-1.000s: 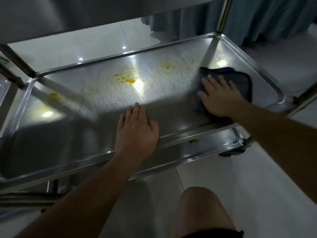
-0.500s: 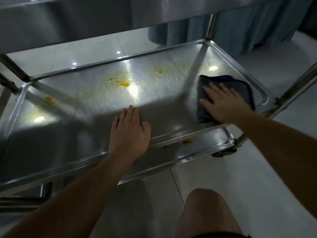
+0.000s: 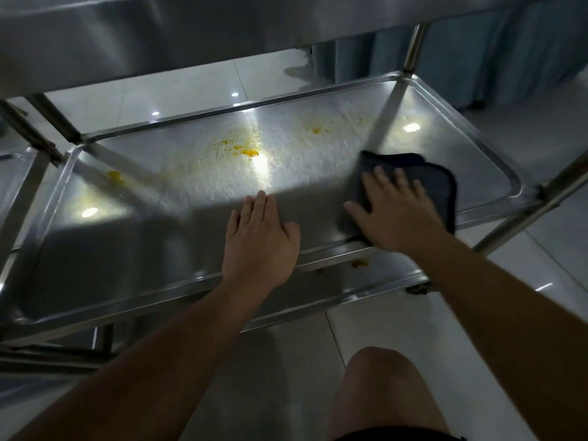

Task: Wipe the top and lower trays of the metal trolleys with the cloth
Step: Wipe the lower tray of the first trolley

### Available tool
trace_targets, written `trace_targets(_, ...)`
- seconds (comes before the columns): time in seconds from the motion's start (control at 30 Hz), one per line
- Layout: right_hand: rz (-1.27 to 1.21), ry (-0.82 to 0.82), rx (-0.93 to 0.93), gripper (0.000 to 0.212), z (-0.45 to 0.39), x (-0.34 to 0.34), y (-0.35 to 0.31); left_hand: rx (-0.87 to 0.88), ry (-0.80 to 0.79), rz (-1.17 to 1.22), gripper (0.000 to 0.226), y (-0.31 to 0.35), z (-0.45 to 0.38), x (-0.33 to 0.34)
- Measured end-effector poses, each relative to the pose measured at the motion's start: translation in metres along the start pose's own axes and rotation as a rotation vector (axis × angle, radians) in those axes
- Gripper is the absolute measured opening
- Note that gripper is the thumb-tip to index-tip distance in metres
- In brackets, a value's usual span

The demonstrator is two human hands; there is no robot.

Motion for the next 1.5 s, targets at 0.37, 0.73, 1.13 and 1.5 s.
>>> trace_targets(0.37, 0.020, 0.067, -0.206, 0.063, 0.010, -0.004, -0.050, 0.012, 0.009, 0.024, 0.075, -0.001, 0.000, -0.001)
trace_targets(0.73, -0.019, 0.008, 0.377, 0.061, -0.003, 0.008, 0.155, 0.018, 0.015, 0.051, 0.076, -0.002, -0.001, -0.002)
trace_targets(1.13, 0.237, 0.034, 0.412, 0.036, 0.043, -0.018, 0.073, 0.008, -0.002, 0.107, 0.067, 0.004, 0.002, -0.007)
trace_targets(1.5, 0.209, 0.106, 0.003, 0.030, 0.087, -0.037, -0.079, -0.080, -0.294, 0.152, 0.071, 0.001, -0.001, -0.022)
Point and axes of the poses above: each hand's wrist, its own z-axis away from the middle knuckle, its own x-axis out of the palm, y = z × x, the point moved 9 cm from there along -z, towards the middle knuckle, and after that the axes turned 15 degrees about z, right-handed, at the moved point
